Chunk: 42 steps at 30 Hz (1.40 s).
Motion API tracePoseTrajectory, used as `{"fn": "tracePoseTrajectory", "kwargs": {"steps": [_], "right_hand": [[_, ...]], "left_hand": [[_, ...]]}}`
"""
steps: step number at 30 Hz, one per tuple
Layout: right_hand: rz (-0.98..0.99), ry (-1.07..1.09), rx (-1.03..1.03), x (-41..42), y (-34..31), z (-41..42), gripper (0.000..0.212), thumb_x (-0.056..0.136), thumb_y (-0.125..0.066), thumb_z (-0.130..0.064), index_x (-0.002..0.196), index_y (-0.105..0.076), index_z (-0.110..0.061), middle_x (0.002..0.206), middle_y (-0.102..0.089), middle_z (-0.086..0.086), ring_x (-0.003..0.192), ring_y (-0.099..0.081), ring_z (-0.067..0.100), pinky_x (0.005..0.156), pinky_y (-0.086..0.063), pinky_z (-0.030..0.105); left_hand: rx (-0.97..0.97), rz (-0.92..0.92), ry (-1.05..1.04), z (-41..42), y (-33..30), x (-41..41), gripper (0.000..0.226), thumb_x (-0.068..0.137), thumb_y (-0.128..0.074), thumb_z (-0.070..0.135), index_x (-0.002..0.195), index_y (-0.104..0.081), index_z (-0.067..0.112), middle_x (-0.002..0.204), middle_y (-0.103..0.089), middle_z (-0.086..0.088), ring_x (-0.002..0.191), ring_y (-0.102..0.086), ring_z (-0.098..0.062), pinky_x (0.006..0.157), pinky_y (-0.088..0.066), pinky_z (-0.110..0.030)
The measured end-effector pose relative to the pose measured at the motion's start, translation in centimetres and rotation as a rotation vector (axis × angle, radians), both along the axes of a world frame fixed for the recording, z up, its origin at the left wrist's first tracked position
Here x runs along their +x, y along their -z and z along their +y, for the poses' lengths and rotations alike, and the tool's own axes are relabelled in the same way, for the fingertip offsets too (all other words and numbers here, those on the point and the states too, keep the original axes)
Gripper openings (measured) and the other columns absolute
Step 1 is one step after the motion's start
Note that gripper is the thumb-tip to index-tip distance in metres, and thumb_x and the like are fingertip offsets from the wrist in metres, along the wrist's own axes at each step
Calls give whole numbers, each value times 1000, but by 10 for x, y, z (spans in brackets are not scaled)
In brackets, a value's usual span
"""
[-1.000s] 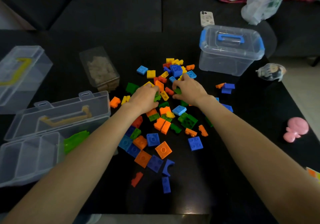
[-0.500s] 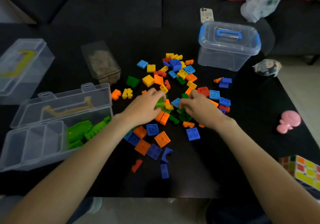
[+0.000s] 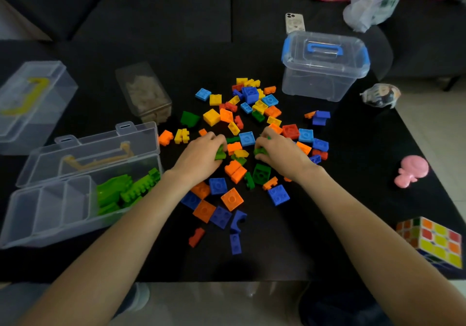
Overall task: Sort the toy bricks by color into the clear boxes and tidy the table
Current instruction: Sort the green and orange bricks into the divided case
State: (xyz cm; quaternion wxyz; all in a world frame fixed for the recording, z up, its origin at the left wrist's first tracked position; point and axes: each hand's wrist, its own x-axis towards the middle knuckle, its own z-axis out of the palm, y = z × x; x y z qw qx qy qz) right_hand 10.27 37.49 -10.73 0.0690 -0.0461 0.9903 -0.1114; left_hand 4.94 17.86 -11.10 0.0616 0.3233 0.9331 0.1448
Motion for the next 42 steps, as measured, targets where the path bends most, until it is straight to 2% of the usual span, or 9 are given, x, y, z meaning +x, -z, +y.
{"fn": "tracePoseTrajectory", "kwargs": {"steps": [4, 6, 11, 16, 23, 28, 35, 39, 42], "right_hand": [[121, 130, -390, 11, -5, -6, 20, 93, -55, -22, 111, -54, -13, 97, -59, 4, 83, -59, 15, 64, -47, 23], [121, 50, -419, 13, -8, -16, 20, 92, -53, -18, 113, -53, -18, 82, -56, 2, 68, -54, 13, 55, -42, 24], [34, -83, -26, -2, -6, -35, 29, 98, -39, -28, 122, -56, -29, 111, -50, 6, 91, -58, 25, 65, -41, 30], [13, -51, 83, -7, -10, -30, 33, 98, -43, -30, 130, -49, -31, 121, -46, 8, 95, -59, 26, 66, -43, 30], [-26, -36, 119, -11, -3, -22, 40, 95, -52, -31, 134, -44, -29, 120, -49, 10, 103, -58, 29, 76, -51, 36], [95, 140, -265, -7, 5, -20, 32, 98, -44, -34, 129, -48, -26, 91, -65, 8, 74, -62, 21, 60, -52, 34], [53, 322, -628, 7, -24, -28, 25, 97, -49, -30, 120, -54, -21, 81, -63, 0, 55, -60, 4, 48, -48, 17], [-22, 286, -920, 11, -47, -82, 21, 97, -51, -24, 112, -58, -13, 83, -65, 7, 66, -66, 18, 54, -55, 24], [-79, 163, -896, 8, -55, -132, 19, 96, -53, -25, 105, -61, -11, 74, -67, 7, 57, -65, 16, 52, -53, 24]], "left_hand": [[223, -96, -165, -12, -14, -1, 22, 87, -63, 17, 103, -48, 22, 92, -58, -1, 76, -56, -15, 61, -44, -28], [308, -106, -191, -18, -21, -6, 16, 88, -60, 15, 99, -49, 20, 84, -58, -3, 70, -57, -18, 58, -45, -30], [0, -92, -74, -26, -20, -18, 21, 86, -64, 27, 105, -55, 24, 105, -54, 0, 96, -54, -16, 75, -43, -28], [-238, -70, 26, -11, -15, -16, 51, 79, -72, 37, 125, -51, 29, 121, -48, 1, 108, -52, -18, 76, -45, -28], [-95, -56, 8, -15, -15, -18, 39, 83, -68, 33, 120, -55, 29, 115, -47, 2, 103, -51, -15, 76, -42, -26], [179, -69, -29, -28, -23, -7, 38, 84, -65, 38, 119, -56, 29, 109, -46, 8, 99, -46, -7, 78, -35, -23], [304, -16, -138, -80, -39, 16, 36, 86, -64, 36, 119, -56, 27, 113, -57, 4, 103, -53, -11, 82, -42, -28], [308, 33, -264, -141, -42, 33, 35, 81, -71, 25, 113, -59, 24, 115, -61, 3, 104, -55, -11, 84, -41, -27], [265, 5, -298, -173, -39, 41, 37, 75, -77, 18, 109, -63, 23, 111, -64, -1, 101, -59, -16, 83, -41, -25]]}}
